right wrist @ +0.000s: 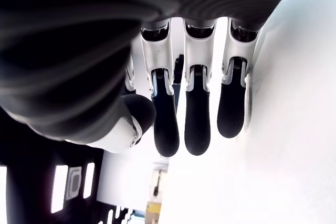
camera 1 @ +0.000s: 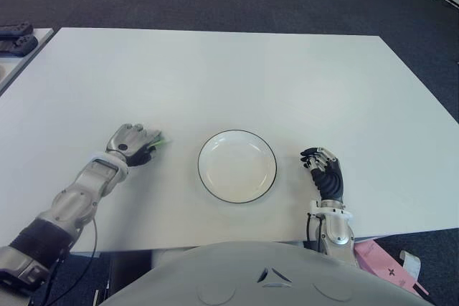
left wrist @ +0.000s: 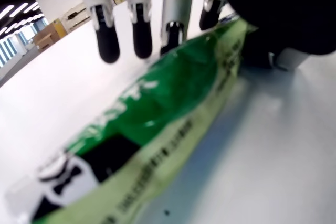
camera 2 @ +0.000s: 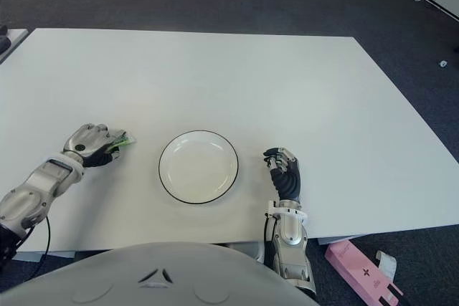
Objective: Put the toothpaste on the table into the plate.
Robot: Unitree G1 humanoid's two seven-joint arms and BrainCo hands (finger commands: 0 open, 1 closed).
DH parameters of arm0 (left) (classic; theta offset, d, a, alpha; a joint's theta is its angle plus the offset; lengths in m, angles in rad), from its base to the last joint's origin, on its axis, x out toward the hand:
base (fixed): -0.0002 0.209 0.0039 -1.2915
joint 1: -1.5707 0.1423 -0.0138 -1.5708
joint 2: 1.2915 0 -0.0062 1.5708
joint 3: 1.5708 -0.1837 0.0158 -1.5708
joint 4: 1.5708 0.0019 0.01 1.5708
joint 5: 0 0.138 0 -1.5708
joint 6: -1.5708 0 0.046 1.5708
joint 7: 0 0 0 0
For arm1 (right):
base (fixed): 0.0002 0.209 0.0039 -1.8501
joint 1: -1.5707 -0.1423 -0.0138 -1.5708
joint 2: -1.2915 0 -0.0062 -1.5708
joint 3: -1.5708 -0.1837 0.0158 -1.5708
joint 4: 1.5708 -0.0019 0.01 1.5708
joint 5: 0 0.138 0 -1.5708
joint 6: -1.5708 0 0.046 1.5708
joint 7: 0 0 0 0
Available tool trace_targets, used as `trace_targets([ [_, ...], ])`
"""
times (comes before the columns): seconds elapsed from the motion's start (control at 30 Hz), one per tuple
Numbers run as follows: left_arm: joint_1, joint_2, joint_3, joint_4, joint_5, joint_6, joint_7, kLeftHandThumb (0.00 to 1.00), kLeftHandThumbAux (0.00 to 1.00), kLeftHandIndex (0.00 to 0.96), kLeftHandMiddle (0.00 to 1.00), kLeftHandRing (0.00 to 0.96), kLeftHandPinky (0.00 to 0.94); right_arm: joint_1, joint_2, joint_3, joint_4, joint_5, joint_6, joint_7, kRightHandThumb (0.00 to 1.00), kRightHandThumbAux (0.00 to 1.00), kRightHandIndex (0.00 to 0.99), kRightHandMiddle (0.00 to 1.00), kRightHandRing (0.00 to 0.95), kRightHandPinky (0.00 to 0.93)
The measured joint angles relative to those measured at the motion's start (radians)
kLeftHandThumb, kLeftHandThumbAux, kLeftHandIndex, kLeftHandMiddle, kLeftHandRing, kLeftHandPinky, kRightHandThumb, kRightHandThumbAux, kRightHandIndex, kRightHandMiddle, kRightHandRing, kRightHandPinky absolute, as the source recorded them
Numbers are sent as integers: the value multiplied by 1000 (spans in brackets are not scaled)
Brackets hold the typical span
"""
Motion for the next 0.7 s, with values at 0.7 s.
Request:
trace_targets([
  [0.7, 71, -88, 51, 70, -101, 24, 253, 706, 710, 440, 823, 825, 856, -1, -5, -7, 0, -1, -5, 0, 712, 728, 430, 479, 471, 477],
])
